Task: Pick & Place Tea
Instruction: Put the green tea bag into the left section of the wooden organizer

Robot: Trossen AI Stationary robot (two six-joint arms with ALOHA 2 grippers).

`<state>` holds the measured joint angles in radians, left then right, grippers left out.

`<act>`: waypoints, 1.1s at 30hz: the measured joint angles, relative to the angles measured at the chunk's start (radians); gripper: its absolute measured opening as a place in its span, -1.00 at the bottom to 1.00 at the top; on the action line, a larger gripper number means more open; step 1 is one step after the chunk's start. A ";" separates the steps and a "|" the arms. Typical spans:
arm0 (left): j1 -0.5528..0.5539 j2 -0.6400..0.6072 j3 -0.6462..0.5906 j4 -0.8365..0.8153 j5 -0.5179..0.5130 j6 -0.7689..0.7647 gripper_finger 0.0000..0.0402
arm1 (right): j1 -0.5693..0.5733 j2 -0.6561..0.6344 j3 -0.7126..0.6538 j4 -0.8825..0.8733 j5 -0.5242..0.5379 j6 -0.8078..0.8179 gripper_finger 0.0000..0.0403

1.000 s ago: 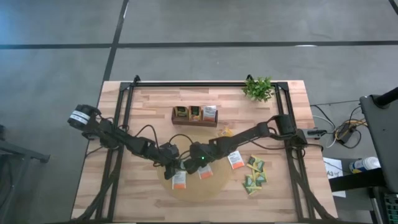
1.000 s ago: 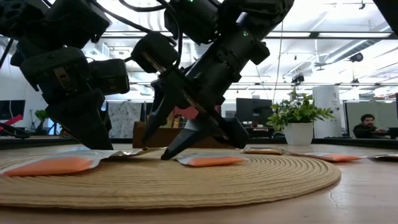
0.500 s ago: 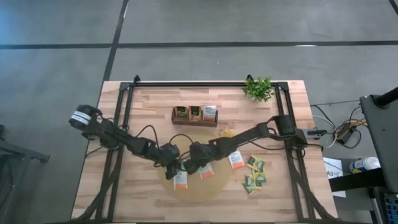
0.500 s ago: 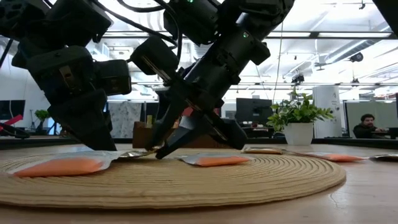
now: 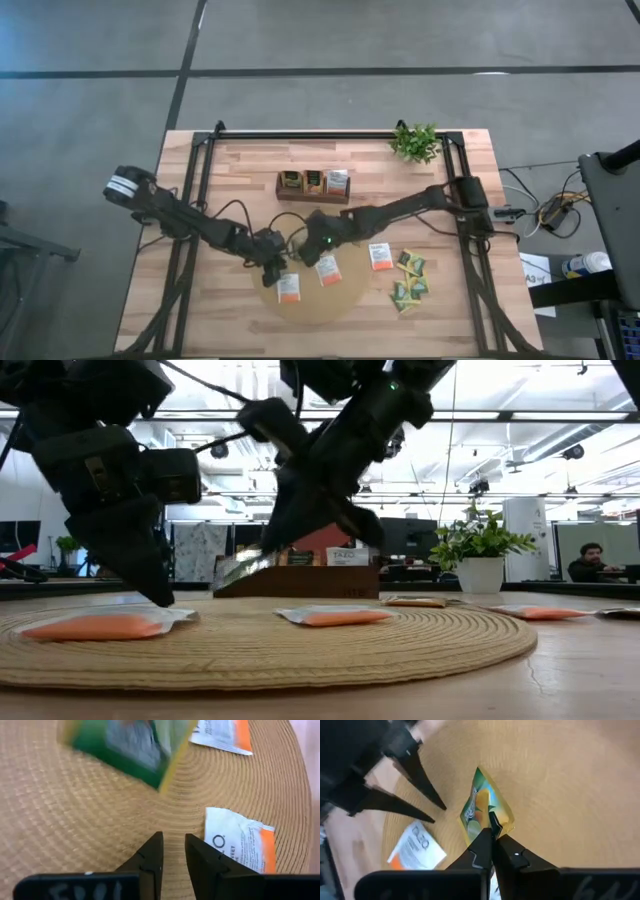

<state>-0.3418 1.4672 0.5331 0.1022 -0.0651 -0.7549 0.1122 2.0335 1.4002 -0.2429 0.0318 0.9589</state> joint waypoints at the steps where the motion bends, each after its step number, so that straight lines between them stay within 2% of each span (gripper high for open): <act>1: -0.003 -0.016 0.000 -0.018 -0.019 -0.007 -0.62 | -0.015 -0.016 0.000 -0.007 -0.001 -0.034 -0.96; 4: -0.020 -0.077 0.000 -0.037 -0.114 -0.027 -0.62 | -0.062 -0.065 0.000 -0.059 -0.001 -0.166 -0.96; 8: -0.054 -0.212 0.000 -0.046 -0.295 -0.061 -0.62 | -0.137 -0.117 0.027 -0.184 -0.001 -0.358 -0.96; 12: -0.085 -0.361 0.001 -0.109 -0.494 -0.111 -0.62 | -0.196 -0.130 0.140 -0.333 -0.001 -0.589 -0.96; 17: -0.078 -0.492 0.000 -0.188 -0.663 -0.150 -0.62 | -0.212 -0.084 0.319 -0.479 -0.001 -0.868 -0.96; 21: -0.057 -0.581 0.000 -0.192 -0.653 -0.128 -0.62 | -0.198 -0.007 0.459 -0.623 0.017 -1.124 -0.96; 26: -0.056 -0.682 0.001 -0.273 -0.651 -0.143 -0.62 | -0.187 0.113 0.663 -0.763 0.177 -1.395 -0.96; 32: -0.057 -0.767 0.001 -0.525 -0.653 -0.339 -0.62 | -0.210 0.281 0.948 -0.865 0.256 -1.466 -0.96; 33: -0.057 -0.775 0.001 -0.552 -0.661 -0.368 -0.62 | -0.212 0.300 0.959 -0.869 0.261 -1.465 -0.96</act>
<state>-0.3992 0.6923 0.5342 -0.4499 -0.7260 -1.1230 -0.0998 2.3332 2.3596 -1.1119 0.2925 -0.5059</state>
